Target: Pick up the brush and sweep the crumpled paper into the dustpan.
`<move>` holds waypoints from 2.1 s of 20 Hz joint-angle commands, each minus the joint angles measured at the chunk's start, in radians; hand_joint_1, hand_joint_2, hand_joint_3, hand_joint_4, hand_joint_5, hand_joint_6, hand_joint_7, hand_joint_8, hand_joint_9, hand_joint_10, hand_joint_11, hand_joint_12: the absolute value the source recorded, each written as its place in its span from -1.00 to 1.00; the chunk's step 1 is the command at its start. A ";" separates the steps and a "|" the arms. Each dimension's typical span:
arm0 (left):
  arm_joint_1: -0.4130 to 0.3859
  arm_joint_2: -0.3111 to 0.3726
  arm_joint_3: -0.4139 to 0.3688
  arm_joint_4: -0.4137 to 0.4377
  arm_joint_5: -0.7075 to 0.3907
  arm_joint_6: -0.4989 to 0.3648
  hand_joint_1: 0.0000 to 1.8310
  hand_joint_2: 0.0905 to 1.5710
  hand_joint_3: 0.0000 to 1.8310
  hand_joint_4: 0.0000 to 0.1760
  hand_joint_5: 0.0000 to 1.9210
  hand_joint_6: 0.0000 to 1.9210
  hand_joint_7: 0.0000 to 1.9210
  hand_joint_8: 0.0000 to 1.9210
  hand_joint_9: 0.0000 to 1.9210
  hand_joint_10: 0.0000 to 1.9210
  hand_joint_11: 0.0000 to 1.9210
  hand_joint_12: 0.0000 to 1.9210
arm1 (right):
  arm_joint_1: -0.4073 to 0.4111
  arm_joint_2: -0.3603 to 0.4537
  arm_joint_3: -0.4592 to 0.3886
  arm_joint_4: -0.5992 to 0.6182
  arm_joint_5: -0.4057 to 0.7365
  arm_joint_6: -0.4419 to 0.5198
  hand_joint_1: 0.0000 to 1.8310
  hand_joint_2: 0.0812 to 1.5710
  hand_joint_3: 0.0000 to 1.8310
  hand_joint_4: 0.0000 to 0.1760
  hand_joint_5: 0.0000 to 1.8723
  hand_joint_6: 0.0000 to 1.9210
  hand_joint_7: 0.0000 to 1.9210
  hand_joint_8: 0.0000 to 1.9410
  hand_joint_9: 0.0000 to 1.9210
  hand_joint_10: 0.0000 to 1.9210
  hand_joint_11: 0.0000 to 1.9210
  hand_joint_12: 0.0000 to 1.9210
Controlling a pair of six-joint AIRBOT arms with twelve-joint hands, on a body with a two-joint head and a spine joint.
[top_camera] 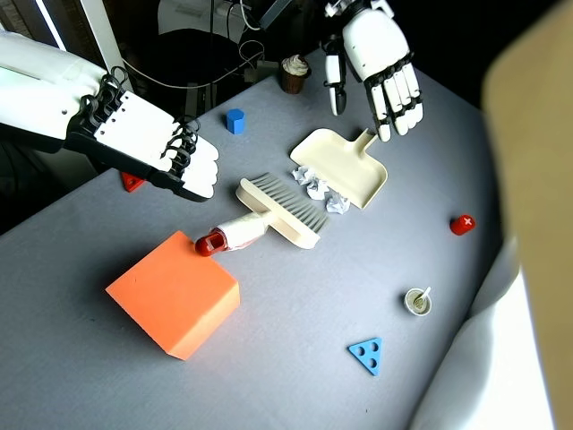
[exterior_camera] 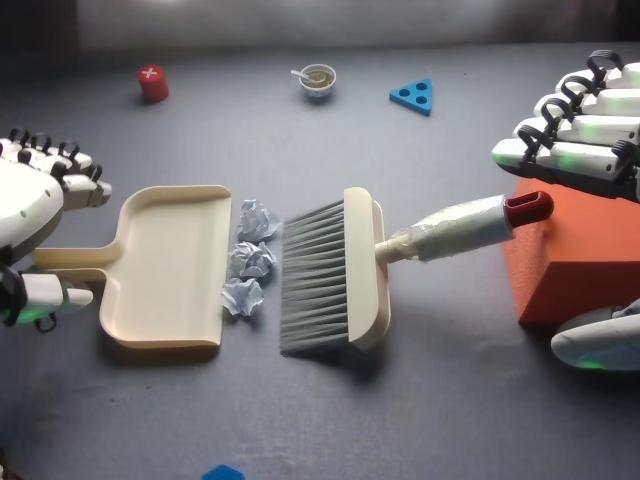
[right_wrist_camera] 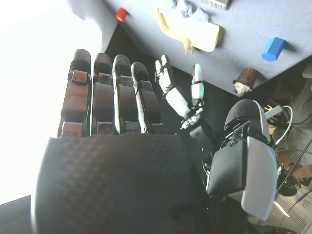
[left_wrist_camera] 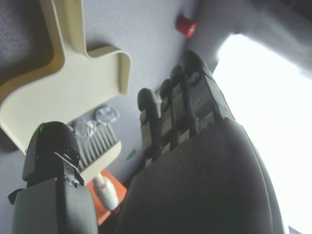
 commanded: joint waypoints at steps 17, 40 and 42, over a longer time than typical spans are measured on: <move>0.056 -0.117 0.103 0.002 -0.178 -0.018 -0.12 0.34 -1.00 -1.00 -0.47 -1.00 -0.76 -1.00 -0.78 -1.00 -0.97 -0.47 | 0.009 0.011 -0.002 -0.010 -0.098 0.000 -0.99 0.27 -1.00 -1.00 -0.82 -1.00 -0.78 -1.00 -0.79 -1.00 -0.78 -0.99; 0.095 -0.194 0.167 -0.017 -0.192 -0.019 0.15 0.54 -1.00 -1.00 -0.19 0.35 -0.69 -1.00 -0.74 -0.99 -1.00 -0.35 | 0.008 0.010 -0.002 -0.010 -0.101 0.000 -0.99 0.29 -1.00 -1.00 -0.82 -1.00 -0.79 -1.00 -0.80 -1.00 -0.79 -0.99; 0.088 -0.191 0.168 -0.015 -0.188 -0.012 0.10 0.57 -1.00 -1.00 -0.24 0.43 -0.70 -1.00 -0.75 -1.00 -1.00 -0.39 | -0.007 0.006 -0.005 -0.010 -0.130 0.000 -0.95 0.28 -1.00 -1.00 -0.80 -1.00 -0.78 -1.00 -0.79 -1.00 -0.78 -0.99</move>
